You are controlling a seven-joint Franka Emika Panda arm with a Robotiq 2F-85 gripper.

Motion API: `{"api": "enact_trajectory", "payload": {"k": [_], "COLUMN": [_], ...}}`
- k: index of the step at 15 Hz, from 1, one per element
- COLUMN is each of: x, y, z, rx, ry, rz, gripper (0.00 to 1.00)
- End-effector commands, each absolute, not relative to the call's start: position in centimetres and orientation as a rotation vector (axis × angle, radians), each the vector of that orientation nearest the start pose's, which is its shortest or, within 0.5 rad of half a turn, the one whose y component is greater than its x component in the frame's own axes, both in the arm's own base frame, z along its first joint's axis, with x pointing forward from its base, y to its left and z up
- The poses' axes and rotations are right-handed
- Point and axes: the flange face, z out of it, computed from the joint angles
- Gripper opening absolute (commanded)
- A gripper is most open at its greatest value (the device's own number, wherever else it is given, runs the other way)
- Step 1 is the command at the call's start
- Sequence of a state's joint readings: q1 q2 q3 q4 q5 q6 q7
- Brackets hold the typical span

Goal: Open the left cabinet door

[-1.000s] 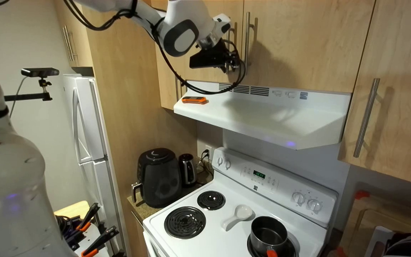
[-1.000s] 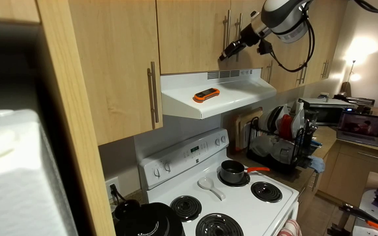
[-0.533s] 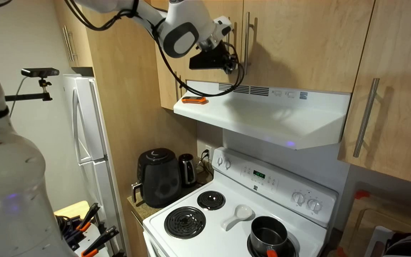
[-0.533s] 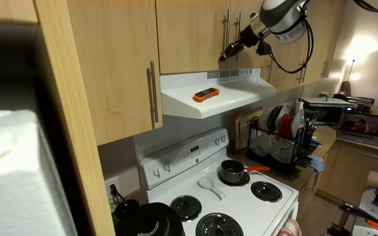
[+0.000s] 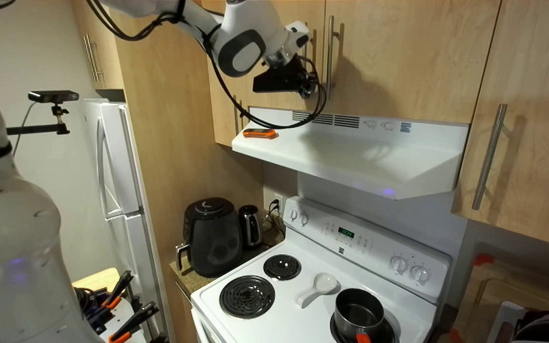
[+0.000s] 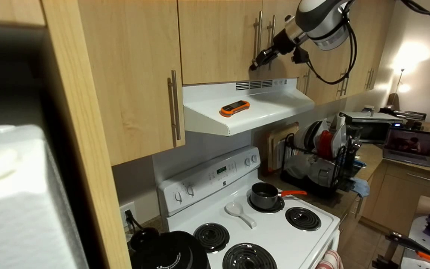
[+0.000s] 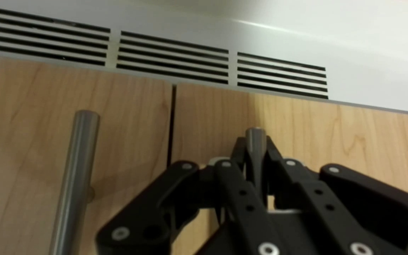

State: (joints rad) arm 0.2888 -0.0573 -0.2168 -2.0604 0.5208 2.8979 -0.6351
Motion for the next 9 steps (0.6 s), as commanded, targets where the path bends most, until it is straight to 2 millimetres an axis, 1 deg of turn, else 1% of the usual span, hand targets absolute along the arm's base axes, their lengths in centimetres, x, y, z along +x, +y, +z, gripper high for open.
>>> {"api": "enact_trajectory", "payload": {"k": [1, 9], "x": [57.5, 55.4], "y": [1.2, 0.8], "z": [55.8, 56.2], "rx": [-2.703, -2.717], "ry": [-0.368, -0.397], "rz": [-1.343, -1.317], "gripper": [0.05, 0.05]}}
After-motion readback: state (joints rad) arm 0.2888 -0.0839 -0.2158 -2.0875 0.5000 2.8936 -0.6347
